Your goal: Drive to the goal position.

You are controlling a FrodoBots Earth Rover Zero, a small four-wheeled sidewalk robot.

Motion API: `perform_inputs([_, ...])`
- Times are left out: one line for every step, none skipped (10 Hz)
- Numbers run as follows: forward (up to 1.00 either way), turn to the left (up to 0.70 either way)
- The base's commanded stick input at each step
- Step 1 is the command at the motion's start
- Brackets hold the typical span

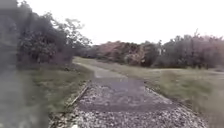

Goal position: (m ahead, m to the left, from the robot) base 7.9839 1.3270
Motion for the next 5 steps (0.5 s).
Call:
perform_inputs([0.85, 0.0])
perform_inputs([0.85, 0.0])
perform_inputs([0.85, 0.0])
perform_inputs([0.85, 0.0])
perform_inputs([0.85, 0.0])
